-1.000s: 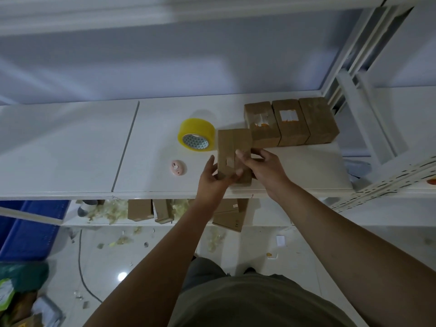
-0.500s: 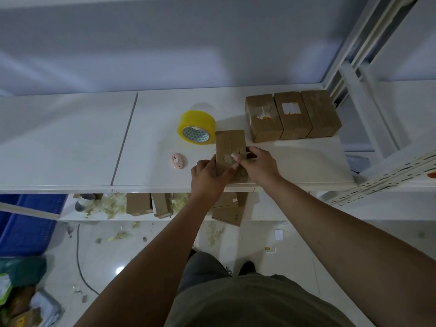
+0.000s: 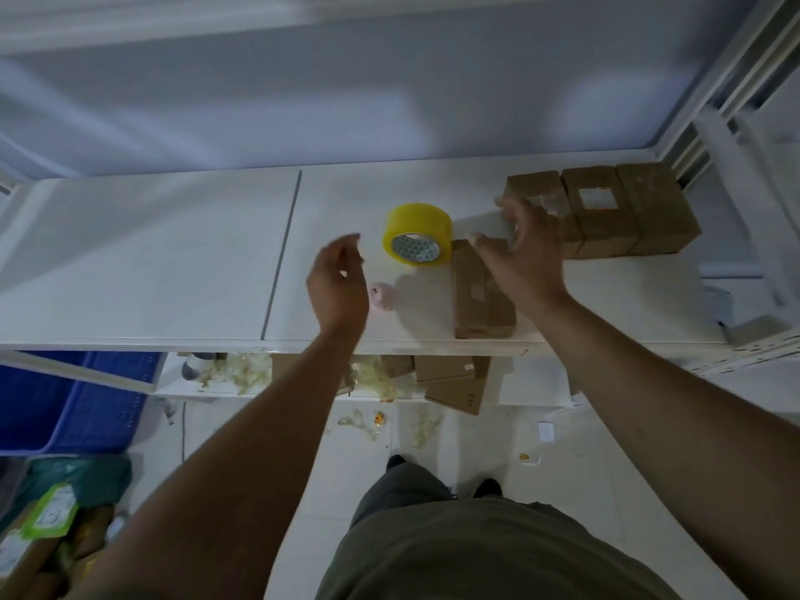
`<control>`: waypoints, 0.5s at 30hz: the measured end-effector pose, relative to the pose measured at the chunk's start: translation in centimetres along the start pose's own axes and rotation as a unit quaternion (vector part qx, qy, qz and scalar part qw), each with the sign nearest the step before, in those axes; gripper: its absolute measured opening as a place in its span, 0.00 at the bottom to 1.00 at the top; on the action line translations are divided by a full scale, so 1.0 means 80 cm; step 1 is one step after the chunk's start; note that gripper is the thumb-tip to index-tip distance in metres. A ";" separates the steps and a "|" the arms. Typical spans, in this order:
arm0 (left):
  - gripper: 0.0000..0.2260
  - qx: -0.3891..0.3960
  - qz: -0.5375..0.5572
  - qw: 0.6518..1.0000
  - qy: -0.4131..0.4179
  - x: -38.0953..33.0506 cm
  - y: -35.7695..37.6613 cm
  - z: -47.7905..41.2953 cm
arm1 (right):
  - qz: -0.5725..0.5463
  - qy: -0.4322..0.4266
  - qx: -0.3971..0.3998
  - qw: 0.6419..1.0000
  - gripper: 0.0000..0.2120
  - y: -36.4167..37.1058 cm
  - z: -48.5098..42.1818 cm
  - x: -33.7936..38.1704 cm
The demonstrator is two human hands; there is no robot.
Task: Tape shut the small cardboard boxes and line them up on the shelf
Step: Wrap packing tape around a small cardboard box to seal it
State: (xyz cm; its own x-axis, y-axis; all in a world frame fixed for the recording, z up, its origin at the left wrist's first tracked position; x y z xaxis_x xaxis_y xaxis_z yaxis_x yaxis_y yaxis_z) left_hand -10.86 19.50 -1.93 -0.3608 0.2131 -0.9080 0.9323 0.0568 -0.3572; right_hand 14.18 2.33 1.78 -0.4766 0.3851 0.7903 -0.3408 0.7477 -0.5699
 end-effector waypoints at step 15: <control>0.43 0.368 -0.294 0.881 0.047 0.060 0.096 -0.065 | 0.229 -0.030 0.256 0.939 0.22 0.170 -0.052 0.075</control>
State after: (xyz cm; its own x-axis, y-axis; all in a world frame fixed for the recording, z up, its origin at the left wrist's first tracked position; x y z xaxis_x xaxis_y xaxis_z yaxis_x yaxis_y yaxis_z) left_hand -5.29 26.05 -7.88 -0.7397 0.4395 -0.5096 0.3042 -0.4572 -0.8357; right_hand 10.09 17.04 -0.30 -0.7070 0.5603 0.4314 -0.4278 0.1469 -0.8919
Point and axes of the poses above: each hand's wrist, its own z-axis away from the middle knuckle, its own y-axis out of the palm, x = y × z, the point moved 9 cm from there along -z, towards the middle knuckle, and after that the axes turned 9 degrees about -x, right-handed, at the moved point
